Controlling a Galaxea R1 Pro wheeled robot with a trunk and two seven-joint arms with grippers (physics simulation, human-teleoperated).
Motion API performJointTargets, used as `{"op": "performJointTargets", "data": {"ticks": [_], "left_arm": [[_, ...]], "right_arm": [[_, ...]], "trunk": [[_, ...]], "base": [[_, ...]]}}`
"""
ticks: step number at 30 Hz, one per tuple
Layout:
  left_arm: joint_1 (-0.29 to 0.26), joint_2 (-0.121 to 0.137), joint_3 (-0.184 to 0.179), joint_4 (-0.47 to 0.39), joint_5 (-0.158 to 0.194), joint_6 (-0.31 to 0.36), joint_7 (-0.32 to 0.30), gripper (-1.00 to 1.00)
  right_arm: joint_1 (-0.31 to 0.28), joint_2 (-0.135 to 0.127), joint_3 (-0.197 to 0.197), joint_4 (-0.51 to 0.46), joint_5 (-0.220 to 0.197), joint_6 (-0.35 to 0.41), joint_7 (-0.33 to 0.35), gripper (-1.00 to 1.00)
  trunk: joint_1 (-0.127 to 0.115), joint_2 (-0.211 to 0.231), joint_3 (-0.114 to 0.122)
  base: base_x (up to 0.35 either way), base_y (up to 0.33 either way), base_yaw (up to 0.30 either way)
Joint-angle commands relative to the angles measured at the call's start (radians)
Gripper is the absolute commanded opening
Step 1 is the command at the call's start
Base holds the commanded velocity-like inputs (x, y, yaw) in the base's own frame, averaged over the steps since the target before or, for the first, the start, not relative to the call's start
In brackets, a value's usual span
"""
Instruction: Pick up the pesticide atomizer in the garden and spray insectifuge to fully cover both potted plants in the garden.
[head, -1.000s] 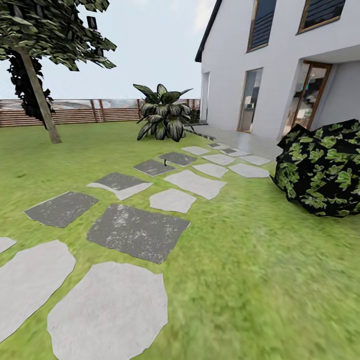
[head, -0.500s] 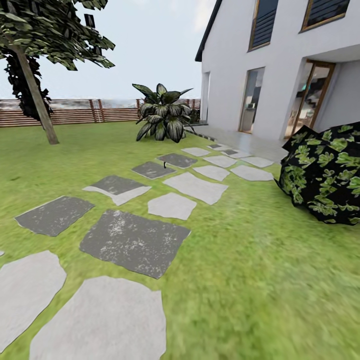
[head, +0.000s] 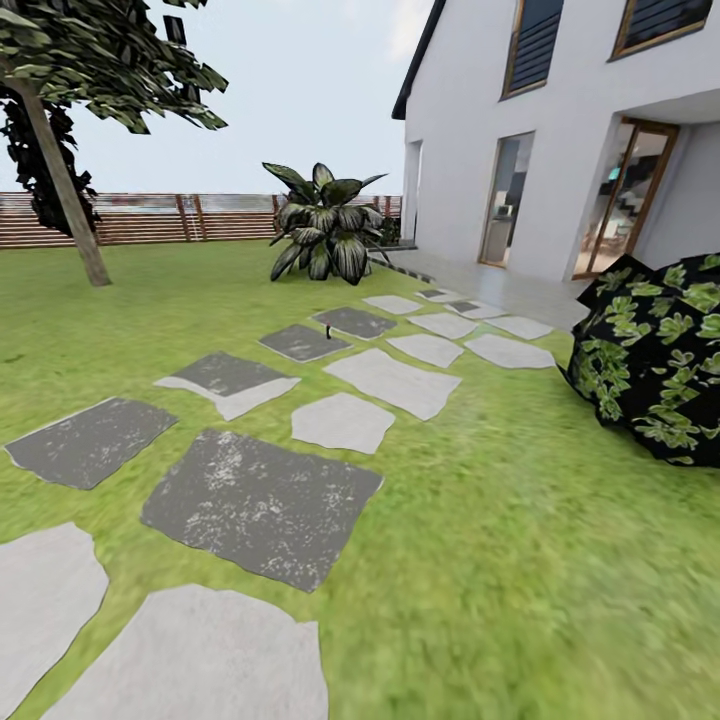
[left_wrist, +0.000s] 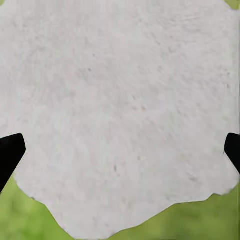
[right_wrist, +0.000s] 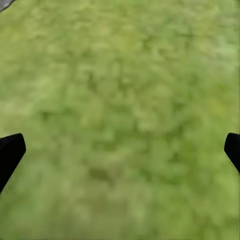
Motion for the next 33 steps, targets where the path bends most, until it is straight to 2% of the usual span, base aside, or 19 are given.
{"op": "performJointTargets", "data": {"ticks": [1,33], "left_arm": [[0.0,0.0,0.0,0.001,0.002,-0.003,0.0,1.0],[0.0,0.002,0.0,0.001,0.002,-0.003,0.0,1.0]], "right_arm": [[-0.001,0.0,0.0,0.001,0.0,-0.003,0.0,1.0],[-0.001,-0.001,0.003,0.003,0.001,-0.003,-0.003,1.0]], "trunk": [[0.0,0.0,-0.001],[0.0,0.0,-0.001]], "base": [[0.341,0.0,0.0],[0.34,0.0,0.0]]}}
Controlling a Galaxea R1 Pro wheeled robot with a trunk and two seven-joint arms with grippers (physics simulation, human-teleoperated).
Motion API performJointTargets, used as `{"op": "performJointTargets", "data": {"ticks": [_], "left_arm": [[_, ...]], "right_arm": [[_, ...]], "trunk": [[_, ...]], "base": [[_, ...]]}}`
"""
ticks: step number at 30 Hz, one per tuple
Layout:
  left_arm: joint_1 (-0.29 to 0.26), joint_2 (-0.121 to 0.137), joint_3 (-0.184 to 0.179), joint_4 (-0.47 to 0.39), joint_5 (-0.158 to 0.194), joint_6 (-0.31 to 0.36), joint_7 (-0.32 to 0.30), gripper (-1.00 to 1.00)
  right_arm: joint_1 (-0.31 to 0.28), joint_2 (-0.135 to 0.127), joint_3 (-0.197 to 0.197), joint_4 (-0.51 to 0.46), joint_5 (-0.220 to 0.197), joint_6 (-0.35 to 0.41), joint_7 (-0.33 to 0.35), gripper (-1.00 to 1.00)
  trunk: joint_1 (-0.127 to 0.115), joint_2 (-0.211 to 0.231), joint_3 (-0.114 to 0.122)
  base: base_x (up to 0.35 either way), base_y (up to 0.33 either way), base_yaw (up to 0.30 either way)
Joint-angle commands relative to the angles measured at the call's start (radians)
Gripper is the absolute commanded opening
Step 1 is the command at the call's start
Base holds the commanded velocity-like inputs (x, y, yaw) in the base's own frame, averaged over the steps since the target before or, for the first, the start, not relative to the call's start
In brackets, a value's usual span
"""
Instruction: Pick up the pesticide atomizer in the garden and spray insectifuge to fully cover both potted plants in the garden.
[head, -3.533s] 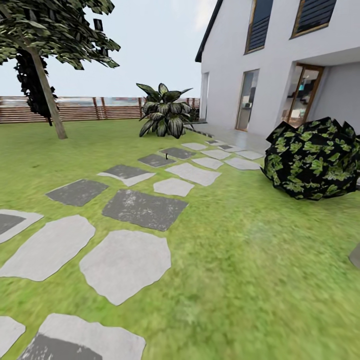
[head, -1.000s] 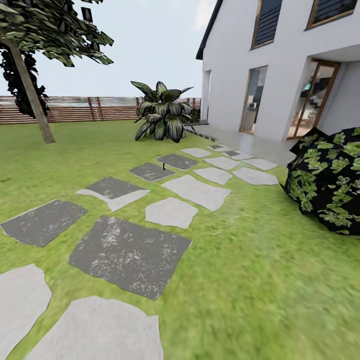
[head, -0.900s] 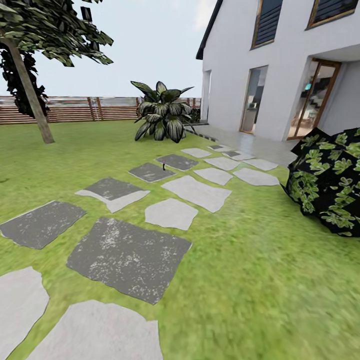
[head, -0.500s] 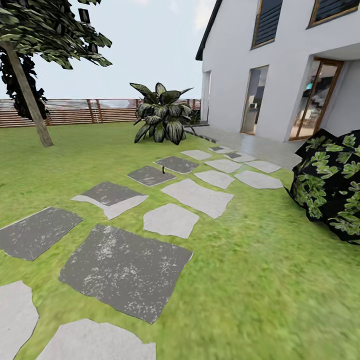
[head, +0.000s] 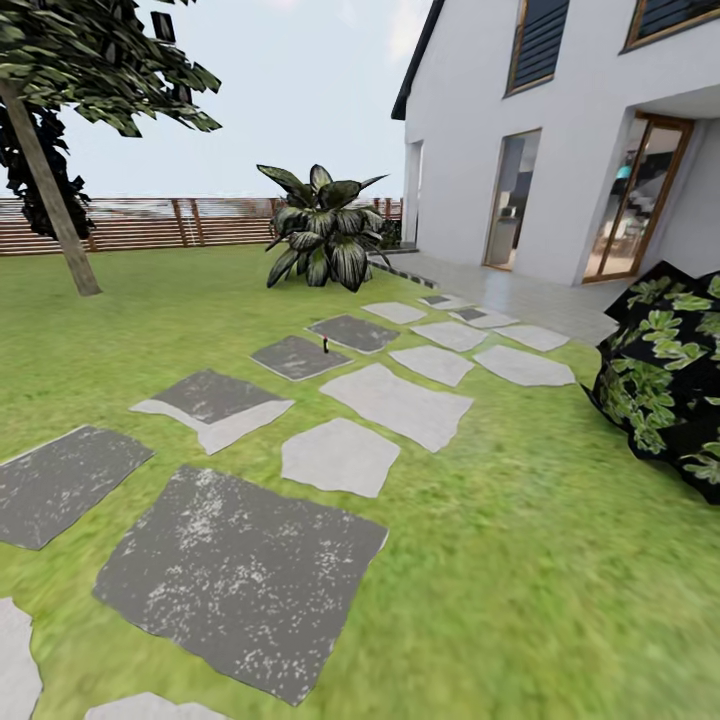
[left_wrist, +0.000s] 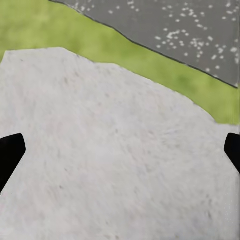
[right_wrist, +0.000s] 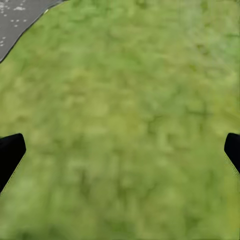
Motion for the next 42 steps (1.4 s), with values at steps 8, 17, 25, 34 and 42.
{"op": "performJointTargets", "data": {"ticks": [8,17,25,34,42], "left_arm": [[-0.001,0.0,0.0,0.001,0.002,-0.003,0.0,1.0],[-0.001,0.0,0.001,0.0,0.002,-0.003,0.0,1.0],[-0.001,0.0,0.002,0.0,0.002,-0.003,0.0,1.0],[-0.001,0.0,0.002,0.0,0.002,-0.003,0.0,1.0],[-0.001,0.0,0.002,0.0,0.002,-0.003,0.0,1.0]], "right_arm": [[-0.001,0.0,0.0,0.003,0.001,-0.003,0.0,1.0],[-0.001,0.0,0.0,0.003,0.001,-0.003,0.0,1.0],[-0.001,0.0,0.0,0.003,0.001,-0.003,0.0,1.0],[-0.001,0.0,0.0,0.003,0.001,-0.003,0.0,1.0],[-0.001,0.0,0.0,0.003,0.001,-0.003,0.0,1.0]], "trunk": [[0.0,0.0,-0.001],[0.0,0.0,-0.001],[0.0,0.0,-0.001],[0.0,0.0,-0.001],[0.0,0.0,-0.001]], "base": [[0.341,0.0,0.0],[0.34,0.0,0.0],[0.34,0.0,0.0],[0.34,0.001,0.0],[0.34,0.081,0.0]]}}
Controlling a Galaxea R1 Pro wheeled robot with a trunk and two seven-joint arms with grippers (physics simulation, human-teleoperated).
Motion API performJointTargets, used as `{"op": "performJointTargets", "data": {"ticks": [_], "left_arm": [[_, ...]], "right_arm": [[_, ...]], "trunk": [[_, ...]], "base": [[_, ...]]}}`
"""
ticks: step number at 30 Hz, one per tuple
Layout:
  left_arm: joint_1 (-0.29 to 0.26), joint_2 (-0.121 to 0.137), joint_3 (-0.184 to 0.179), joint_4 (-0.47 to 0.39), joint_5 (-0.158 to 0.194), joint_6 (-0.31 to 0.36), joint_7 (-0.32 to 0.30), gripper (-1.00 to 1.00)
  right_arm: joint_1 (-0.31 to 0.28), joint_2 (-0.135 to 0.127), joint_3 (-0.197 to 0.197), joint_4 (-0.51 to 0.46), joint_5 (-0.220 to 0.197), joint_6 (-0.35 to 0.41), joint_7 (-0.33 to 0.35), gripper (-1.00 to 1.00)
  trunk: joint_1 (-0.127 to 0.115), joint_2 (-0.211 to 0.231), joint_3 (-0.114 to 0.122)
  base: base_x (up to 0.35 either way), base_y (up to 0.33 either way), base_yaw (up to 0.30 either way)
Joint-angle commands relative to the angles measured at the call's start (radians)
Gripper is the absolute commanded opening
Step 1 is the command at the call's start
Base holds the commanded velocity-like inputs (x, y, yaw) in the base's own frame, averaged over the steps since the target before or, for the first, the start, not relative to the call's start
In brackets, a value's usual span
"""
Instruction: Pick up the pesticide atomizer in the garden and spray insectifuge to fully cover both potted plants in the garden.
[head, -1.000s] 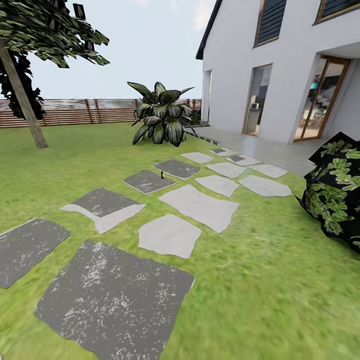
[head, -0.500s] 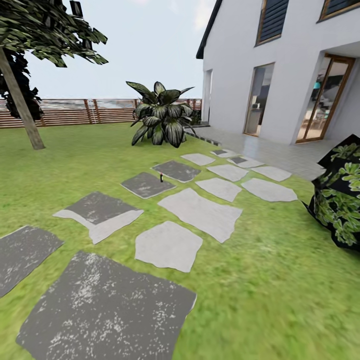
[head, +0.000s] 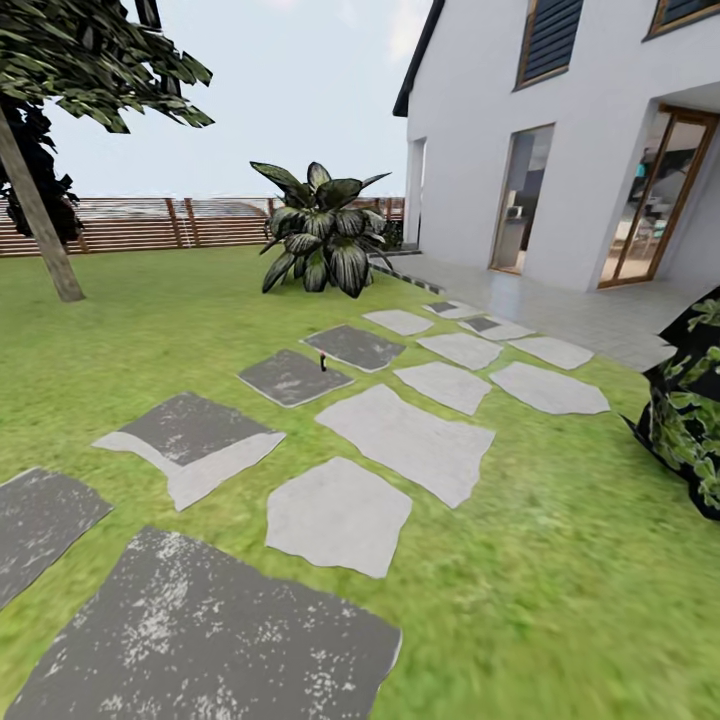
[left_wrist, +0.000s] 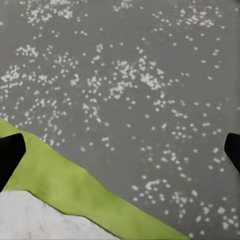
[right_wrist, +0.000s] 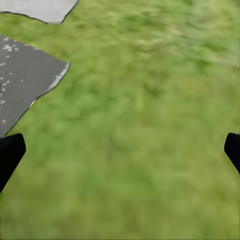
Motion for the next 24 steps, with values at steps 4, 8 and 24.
{"op": "performJointTargets", "data": {"ticks": [4,8,24], "left_arm": [[-0.001,0.0,0.0,0.001,0.002,-0.003,0.0,1.0],[-0.001,0.0,0.0,0.001,0.002,-0.003,0.0,1.0],[-0.001,0.0,0.0,0.001,0.002,-0.003,0.0,1.0]], "right_arm": [[0.0,0.0,0.0,0.001,0.0,-0.003,0.0,1.0],[0.0,0.0,0.0,0.001,0.0,-0.003,0.0,1.0],[0.0,0.0,0.0,0.001,0.0,-0.003,0.0,1.0]], "trunk": [[0.0,0.0,-0.001],[0.0,0.0,-0.001],[0.0,0.0,-0.001]], "base": [[0.334,0.127,0.0],[0.327,0.141,0.0],[0.321,0.154,0.0]]}}
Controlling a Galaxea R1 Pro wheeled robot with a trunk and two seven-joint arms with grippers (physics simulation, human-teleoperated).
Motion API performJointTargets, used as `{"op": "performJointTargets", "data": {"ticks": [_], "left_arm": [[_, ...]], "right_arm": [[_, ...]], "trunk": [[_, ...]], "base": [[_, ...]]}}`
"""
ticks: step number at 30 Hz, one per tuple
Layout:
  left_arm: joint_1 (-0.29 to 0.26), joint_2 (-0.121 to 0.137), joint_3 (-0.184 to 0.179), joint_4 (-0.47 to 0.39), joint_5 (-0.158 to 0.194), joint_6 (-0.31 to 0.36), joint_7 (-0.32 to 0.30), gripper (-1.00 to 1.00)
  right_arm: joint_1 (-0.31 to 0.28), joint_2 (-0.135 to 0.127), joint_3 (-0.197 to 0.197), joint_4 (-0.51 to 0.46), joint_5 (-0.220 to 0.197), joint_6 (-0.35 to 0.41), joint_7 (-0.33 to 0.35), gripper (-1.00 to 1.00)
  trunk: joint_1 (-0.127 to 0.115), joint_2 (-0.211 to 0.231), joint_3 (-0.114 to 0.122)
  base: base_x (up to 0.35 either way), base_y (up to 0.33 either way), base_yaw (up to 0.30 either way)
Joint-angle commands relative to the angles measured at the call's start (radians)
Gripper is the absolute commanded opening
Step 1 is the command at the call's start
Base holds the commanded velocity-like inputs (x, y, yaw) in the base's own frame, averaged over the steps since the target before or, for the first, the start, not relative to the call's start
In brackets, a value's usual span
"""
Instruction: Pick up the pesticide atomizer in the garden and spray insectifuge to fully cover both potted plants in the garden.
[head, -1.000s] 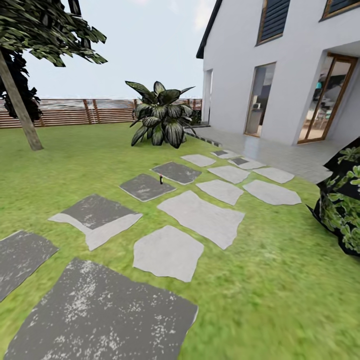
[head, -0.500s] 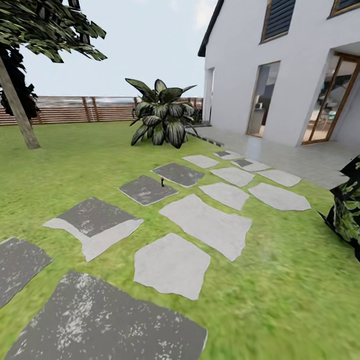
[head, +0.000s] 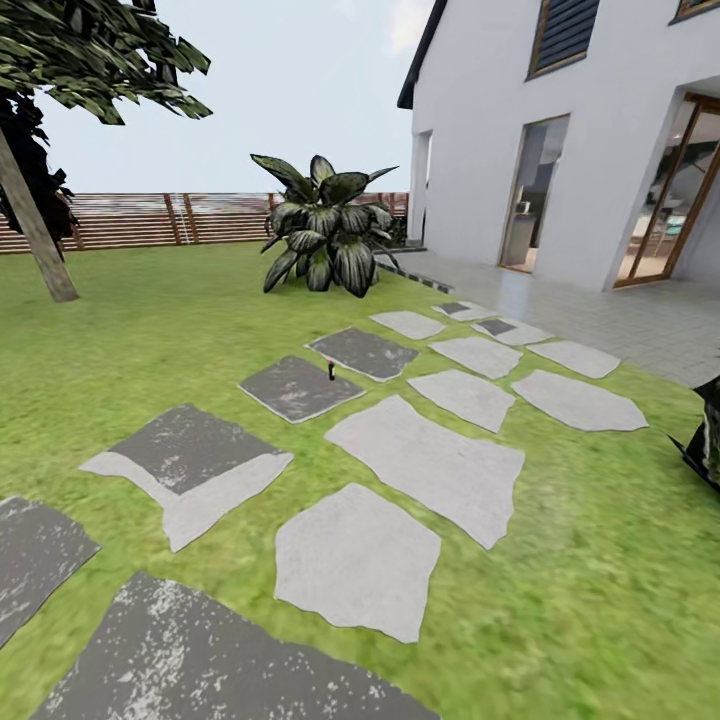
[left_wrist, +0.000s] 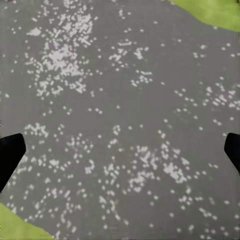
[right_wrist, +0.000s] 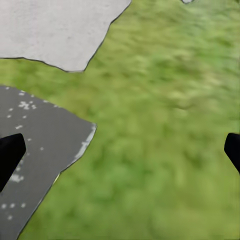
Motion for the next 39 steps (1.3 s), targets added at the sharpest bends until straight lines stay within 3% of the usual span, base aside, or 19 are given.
{"op": "performJointTargets", "data": {"ticks": [1,39], "left_arm": [[-0.001,0.0,0.0,0.001,0.002,-0.003,0.0,1.0],[0.0,0.0,0.0,0.002,0.002,-0.003,0.0,1.0]], "right_arm": [[0.0,0.0,0.0,0.0,0.0,-0.003,0.0,1.0],[0.0,0.0,0.0,0.0,0.0,-0.003,-0.002,1.0]], "trunk": [[0.0,0.0,-0.001],[0.0,0.0,-0.001]], "base": [[0.321,0.155,0.0],[0.322,0.124,0.0]]}}
